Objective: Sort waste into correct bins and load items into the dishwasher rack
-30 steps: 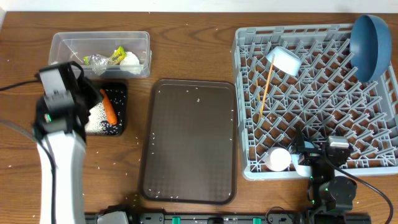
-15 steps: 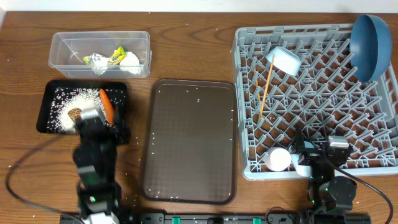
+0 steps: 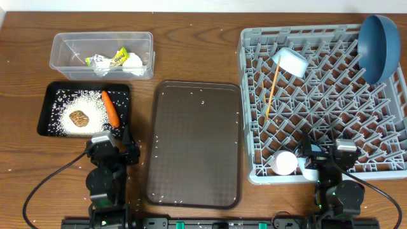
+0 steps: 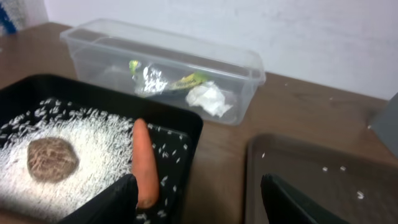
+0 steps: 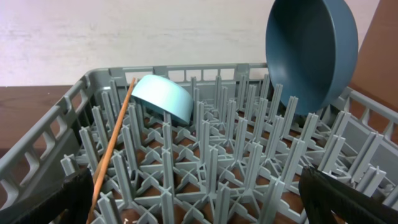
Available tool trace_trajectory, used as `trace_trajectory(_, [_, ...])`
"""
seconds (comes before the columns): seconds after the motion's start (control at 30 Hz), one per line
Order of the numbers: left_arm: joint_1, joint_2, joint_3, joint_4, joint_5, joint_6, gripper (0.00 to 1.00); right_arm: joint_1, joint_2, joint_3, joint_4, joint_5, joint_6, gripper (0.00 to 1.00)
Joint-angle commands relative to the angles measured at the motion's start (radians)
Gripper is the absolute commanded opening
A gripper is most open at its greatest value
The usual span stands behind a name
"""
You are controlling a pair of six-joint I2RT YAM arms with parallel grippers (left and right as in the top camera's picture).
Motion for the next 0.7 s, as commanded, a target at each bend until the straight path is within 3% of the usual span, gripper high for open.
trace_trajectory(0.0, [-0.013,-0.087,-0.002,-0.064,-0.05,0.002,0.64,0.012,-0.007,-0.004,-0.002,0.0,0.0,0.99])
trace_trajectory(0.2, [-0.014,-0.192,-0.002,-0.188,-0.052,0.003,0.65,0.012,-0.007,-0.004,-0.002,0.0,0.0,0.99])
trace_trajectory(0.67, [-0.063,-0.245,-0.002,-0.192,-0.059,0.029,0.65,0.012,-0.007,-0.004,-0.002,0.0,0.0,0.99])
